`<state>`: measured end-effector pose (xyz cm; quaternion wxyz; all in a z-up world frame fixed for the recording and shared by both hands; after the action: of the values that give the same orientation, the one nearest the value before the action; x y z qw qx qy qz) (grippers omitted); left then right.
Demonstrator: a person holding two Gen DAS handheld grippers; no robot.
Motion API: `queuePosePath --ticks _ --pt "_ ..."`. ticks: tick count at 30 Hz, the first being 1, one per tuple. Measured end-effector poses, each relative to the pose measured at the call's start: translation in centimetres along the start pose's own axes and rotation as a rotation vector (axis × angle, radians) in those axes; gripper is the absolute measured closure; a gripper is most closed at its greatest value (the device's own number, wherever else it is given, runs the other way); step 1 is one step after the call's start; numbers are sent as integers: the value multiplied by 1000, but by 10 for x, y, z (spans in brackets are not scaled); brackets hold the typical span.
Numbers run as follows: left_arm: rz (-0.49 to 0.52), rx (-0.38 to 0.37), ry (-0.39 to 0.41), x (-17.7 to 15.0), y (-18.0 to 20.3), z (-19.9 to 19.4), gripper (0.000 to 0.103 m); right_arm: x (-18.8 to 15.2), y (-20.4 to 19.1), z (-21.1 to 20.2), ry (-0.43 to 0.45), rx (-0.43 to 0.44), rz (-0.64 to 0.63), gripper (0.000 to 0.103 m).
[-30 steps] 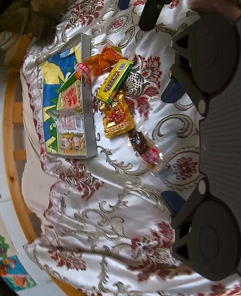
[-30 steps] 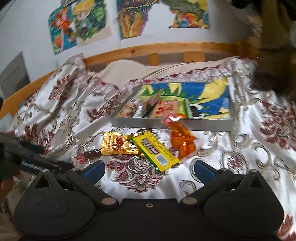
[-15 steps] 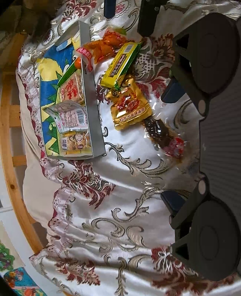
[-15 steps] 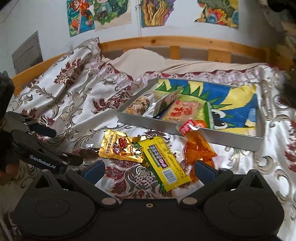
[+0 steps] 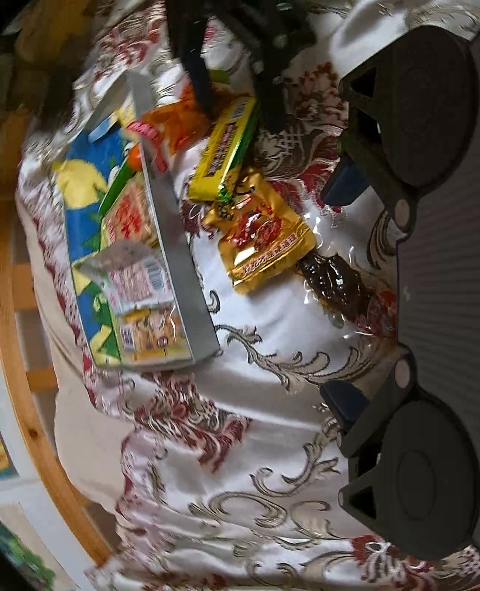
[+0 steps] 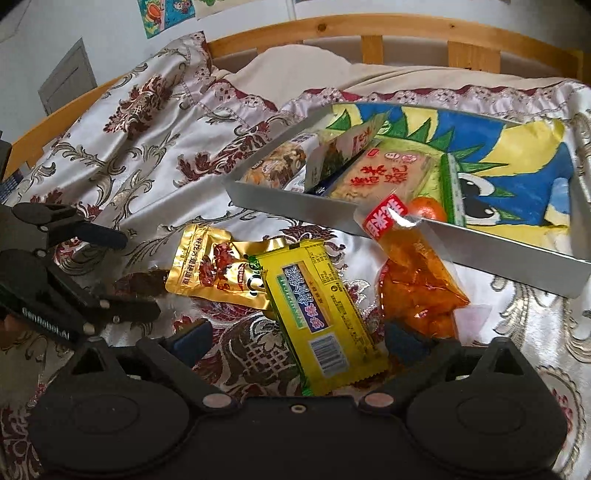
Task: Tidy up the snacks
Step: 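Grasp the yellow wafer bar with the right tool while the left tool approaches the brown candy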
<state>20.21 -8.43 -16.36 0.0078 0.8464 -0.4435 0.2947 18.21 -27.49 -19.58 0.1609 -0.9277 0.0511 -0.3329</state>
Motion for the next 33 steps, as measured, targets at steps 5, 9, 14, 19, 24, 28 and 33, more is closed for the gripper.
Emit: queuePosePath --ticks 5,9,14,19,24,28,33 --pt "11 -10 -11 1 -2 12 2 -1 2 14 -15 -9 -25 12" --pt "-73 -94 -15 0 -15 22 9 -3 0 18 -22 -70 -40 27" --pt "-53 -117 -15 0 -15 21 20 -5 -7 16 -63 -78 -48 51" --pt "-34 -133 -39 -2 -6 13 32 -10 -16 12 -97 -90 -63 52" --pt "-27 -122 -70 -4 5 3 36 -19 -18 -3 -143 -109 -33 52" --pt "-31 -139 -59 -3 12 -9 36 -28 -20 -14 -177 -105 -11 52" --pt "43 -70 -70 -2 20 -5 32 -33 -24 -10 -165 -127 -50 51"
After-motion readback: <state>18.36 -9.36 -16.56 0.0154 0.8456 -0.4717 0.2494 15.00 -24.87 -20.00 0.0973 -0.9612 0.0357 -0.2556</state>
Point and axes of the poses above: each gripper's, at about its wrist camera, not at the fingertips, and z roughly the way its jaws point, y to its right, x to its top, the point moved 5 cm from there along z, roughly the way its jaws point, and after that the axes turned 12 degrees about z, right-handed, at the moved point
